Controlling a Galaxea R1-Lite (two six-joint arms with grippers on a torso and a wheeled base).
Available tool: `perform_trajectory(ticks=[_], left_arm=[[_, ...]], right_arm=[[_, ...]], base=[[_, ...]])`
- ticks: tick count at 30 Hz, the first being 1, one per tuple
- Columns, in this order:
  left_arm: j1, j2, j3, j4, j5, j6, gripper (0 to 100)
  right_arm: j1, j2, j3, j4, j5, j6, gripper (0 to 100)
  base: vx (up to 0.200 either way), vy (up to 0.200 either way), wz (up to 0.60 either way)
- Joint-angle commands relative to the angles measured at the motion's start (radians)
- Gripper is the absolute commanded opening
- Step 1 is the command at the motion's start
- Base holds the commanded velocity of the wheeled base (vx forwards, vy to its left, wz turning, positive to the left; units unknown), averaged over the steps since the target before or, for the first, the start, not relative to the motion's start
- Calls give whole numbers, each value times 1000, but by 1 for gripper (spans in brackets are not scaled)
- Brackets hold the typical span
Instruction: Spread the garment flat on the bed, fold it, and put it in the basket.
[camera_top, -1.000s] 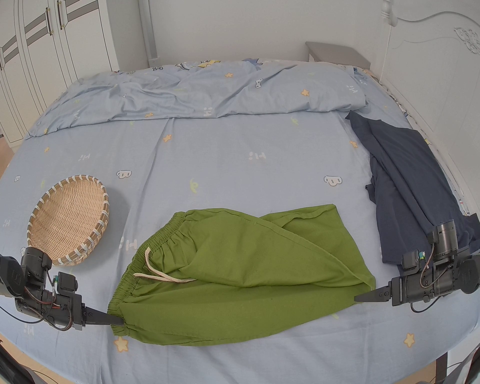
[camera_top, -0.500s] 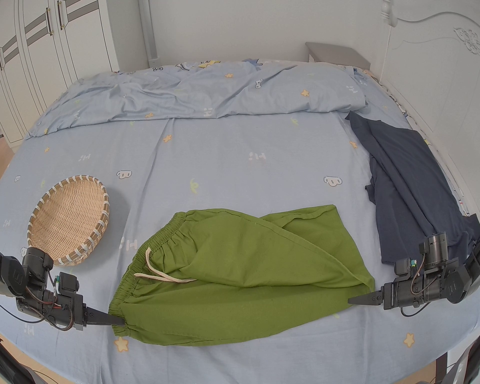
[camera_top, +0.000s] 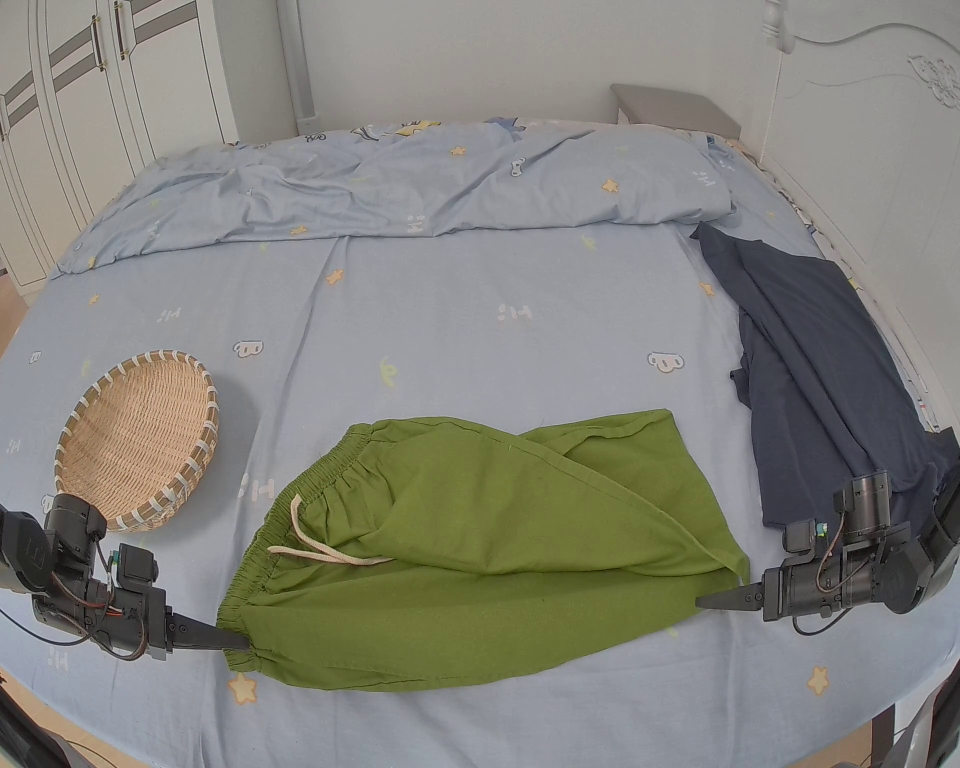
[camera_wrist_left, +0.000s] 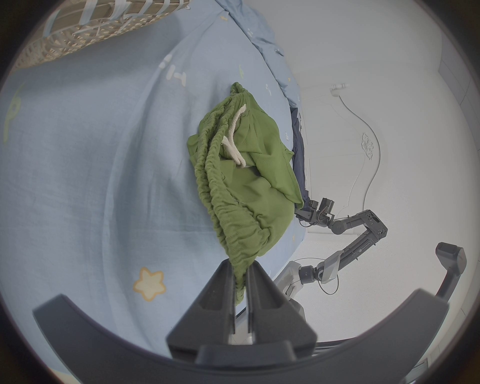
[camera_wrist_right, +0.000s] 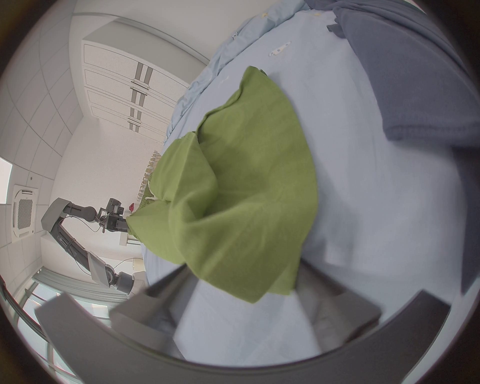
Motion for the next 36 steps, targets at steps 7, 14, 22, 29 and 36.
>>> perform_trajectory(ticks=[7, 14, 22, 29, 36], left_arm=[[2, 3, 0, 0, 1, 0, 0], [10, -3, -11, 20, 7, -8, 0], [20, -11, -23, 86, 23, -9, 0], [20, -32, -25, 150, 89, -9, 0], [72, -60, -25, 224, 129, -9, 0]], right_arm=[[-38, 2, 8, 2, 9, -2, 0], [-29, -141, 76, 29, 11, -1, 0], [-21, -323, 76, 223, 9, -5, 0], [-24, -374, 96, 326, 5, -11, 0], [-20, -371, 151, 338, 2, -14, 0]], base=[[0, 0, 0], [0, 0, 0], [0, 0, 0], [0, 0, 0], [0, 0, 0]])
